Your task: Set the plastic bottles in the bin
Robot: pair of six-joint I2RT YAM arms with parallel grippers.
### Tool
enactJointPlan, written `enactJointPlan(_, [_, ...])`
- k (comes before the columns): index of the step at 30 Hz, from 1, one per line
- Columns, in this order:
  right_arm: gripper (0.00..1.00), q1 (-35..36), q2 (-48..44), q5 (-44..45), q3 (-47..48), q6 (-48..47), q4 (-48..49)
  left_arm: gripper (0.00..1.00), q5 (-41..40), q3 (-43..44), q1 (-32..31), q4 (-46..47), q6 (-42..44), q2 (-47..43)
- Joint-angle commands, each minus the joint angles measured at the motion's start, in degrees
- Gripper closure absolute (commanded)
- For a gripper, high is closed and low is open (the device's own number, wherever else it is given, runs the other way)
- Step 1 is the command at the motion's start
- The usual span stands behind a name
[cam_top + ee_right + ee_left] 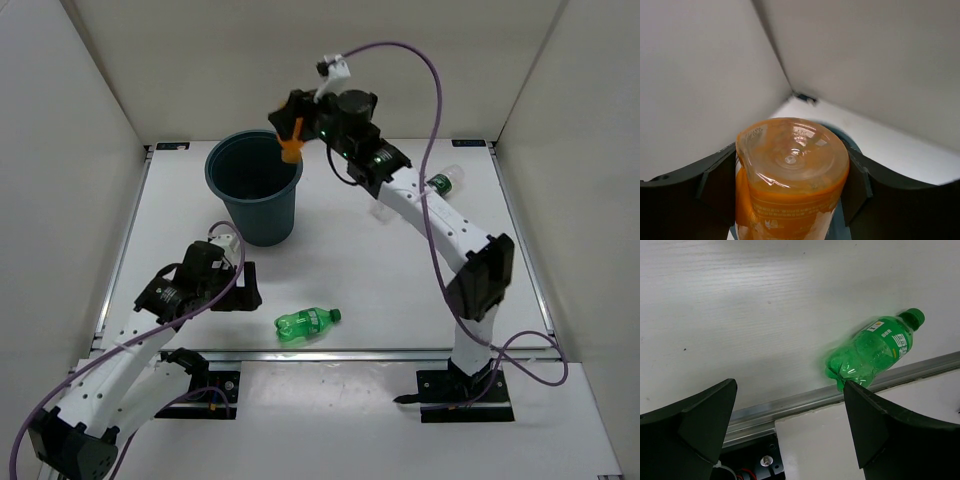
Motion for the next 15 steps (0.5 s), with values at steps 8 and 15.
enactJointPlan(8, [0.52,6.78,27.22,-6.06,41.16,-8.50,-14.48,0.01,3.78,3.78,-2.61,0.48,5.65,2.70])
enactJointPlan(15, [0.01,6.52,20.90,-4.92,35.37,-9.81,-15.27,0.01,8.69,5.64,-4.10,2.93,8.74,4.90])
